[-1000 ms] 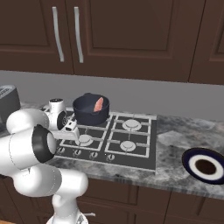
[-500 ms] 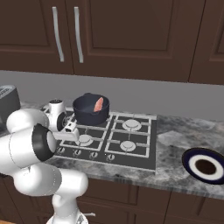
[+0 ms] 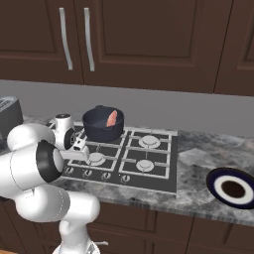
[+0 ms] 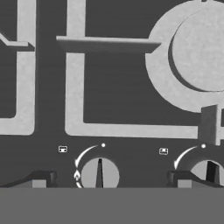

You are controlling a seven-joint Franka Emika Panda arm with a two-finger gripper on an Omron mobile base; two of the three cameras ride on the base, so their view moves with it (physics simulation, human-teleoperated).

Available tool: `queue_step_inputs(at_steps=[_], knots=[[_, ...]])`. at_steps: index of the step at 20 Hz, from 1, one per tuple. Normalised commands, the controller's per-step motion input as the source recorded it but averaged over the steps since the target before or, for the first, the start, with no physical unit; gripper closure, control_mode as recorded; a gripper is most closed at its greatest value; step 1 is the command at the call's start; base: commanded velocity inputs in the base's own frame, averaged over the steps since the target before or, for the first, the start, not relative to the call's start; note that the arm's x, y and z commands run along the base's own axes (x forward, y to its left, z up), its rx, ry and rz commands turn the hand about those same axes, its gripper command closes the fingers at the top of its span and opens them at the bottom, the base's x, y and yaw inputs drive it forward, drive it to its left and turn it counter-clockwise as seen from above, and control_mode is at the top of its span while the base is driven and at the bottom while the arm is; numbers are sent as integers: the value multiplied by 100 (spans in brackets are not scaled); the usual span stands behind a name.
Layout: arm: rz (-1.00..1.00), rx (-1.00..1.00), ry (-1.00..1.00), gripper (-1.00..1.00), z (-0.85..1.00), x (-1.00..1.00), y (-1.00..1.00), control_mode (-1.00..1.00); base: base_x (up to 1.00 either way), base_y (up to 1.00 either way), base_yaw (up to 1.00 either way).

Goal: Retrieve the frozen meat and place it in the pot on a burner. Then turn the burner on.

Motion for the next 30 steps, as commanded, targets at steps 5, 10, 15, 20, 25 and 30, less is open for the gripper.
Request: queue_step_inputs(at_steps=[5,10,15,20,25,30], knots=[[0,0,-7,-100,-6,-4,0,-100,0,0,0],[0,0,-12,-100,-5,-13,0,-100,0,0,0],[0,0,-3,-100,-8,-5,0,-100,0,0,0],[0,0,0,-100,-4,0,0,-100,0,0,0],[0,0,0,-100,-1,0,0,-100,0,0,0],[0,0,0,-100,0,0,0,-100,0,0,0]])
